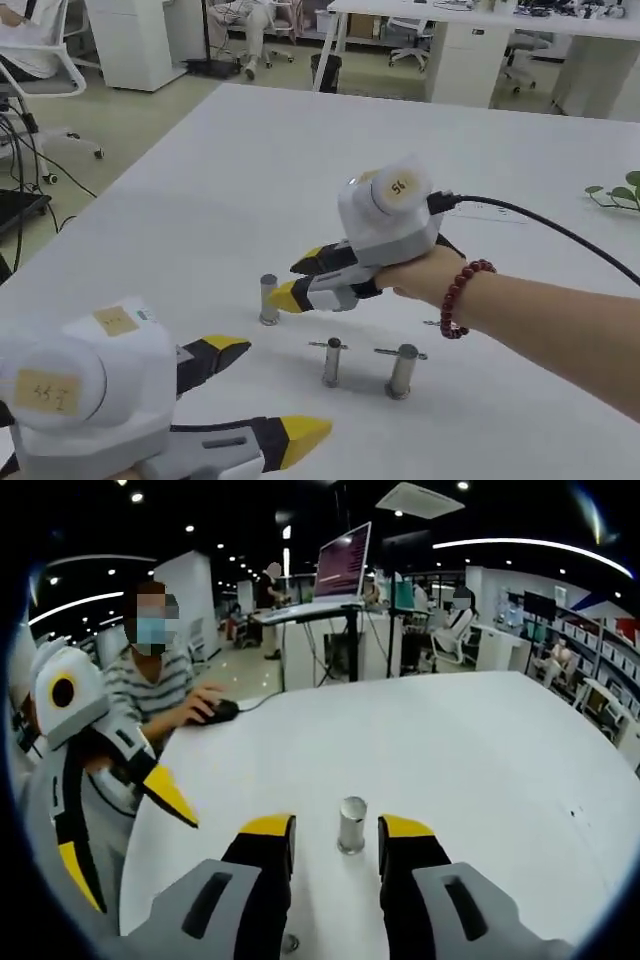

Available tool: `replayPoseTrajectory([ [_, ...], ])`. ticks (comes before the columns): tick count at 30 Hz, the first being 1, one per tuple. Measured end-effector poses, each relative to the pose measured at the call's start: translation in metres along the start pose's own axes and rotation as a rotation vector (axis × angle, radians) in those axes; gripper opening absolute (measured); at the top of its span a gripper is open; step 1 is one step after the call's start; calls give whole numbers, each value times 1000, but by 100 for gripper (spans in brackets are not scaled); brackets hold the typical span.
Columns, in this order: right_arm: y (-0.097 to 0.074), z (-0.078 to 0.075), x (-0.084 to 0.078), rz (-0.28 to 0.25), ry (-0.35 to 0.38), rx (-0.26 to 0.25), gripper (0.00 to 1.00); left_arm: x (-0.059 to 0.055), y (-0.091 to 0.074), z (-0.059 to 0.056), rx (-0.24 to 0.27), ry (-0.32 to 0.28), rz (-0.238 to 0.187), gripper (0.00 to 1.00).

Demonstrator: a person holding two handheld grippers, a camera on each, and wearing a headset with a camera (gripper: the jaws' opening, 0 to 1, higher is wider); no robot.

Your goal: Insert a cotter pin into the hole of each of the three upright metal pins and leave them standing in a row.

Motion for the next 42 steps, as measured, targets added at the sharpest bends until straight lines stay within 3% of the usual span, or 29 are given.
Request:
replayPoseTrajectory([
  [11,25,-8,-1,5,29,7,28,-1,1,-1,-7,6,1,63],
  [20,36,-8,-2,26,27,1,22,-2,2,-2,-6,13,10,62],
  [24,37,-11,-3,31,28,-17,16,-2,1,-2,-4,10,8,62],
  [26,37,-11,-4,23,63,-8,16,-1,1,-2,-4,6,5,62],
  [42,36,-5,0,58,-5,-22,13,0,-3,3,11,-17,-3,62],
])
Point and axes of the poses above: the centre of the closed fingertips' face, and the gripper's own axes: y roughly forward along the fingers, z roughly to its left, x roughly out of its top, the point moved 5 cm from there along -y, roughly backward along the fingers, and after that the axes turned 13 degrees about z, right-handed, at the moved point
